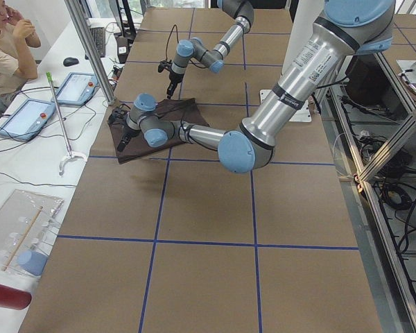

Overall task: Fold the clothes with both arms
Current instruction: 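Move the right gripper to the folded shirt's middle while the left gripper holds, then drag the shirt with the right gripper toward the robot, straightening it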

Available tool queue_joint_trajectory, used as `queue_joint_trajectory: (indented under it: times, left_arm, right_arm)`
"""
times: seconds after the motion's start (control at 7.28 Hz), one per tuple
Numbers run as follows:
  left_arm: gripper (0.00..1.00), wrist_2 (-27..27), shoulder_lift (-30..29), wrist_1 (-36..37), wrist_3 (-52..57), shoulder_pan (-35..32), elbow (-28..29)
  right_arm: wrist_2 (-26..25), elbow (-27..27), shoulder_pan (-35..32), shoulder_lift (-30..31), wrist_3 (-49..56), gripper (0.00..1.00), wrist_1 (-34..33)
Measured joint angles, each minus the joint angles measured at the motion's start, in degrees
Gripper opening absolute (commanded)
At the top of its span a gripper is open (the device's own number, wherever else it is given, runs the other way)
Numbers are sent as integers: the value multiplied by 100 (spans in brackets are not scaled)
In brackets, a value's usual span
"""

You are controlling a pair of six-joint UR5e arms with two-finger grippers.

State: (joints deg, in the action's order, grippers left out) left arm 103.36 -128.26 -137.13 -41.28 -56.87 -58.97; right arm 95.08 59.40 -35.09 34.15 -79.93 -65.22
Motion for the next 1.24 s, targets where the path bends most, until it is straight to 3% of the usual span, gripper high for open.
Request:
queue_joint_trajectory:
  times: [0.41,0.55,0.69,1.24]
  left_arm:
    - [100,-6,6,-7,-3,4,0]
    - [100,-8,9,-7,-3,6,0]
    - [100,-9,10,-7,-3,8,1]
    - [100,-9,12,-13,-30,9,-2]
  right_arm:
    - [-140,-55,122,31,34,37,-20]
    - [-210,-57,171,41,35,8,-19]
    - [-256,-57,197,42,31,0,-22]
    - [-267,46,201,13,28,0,-102]
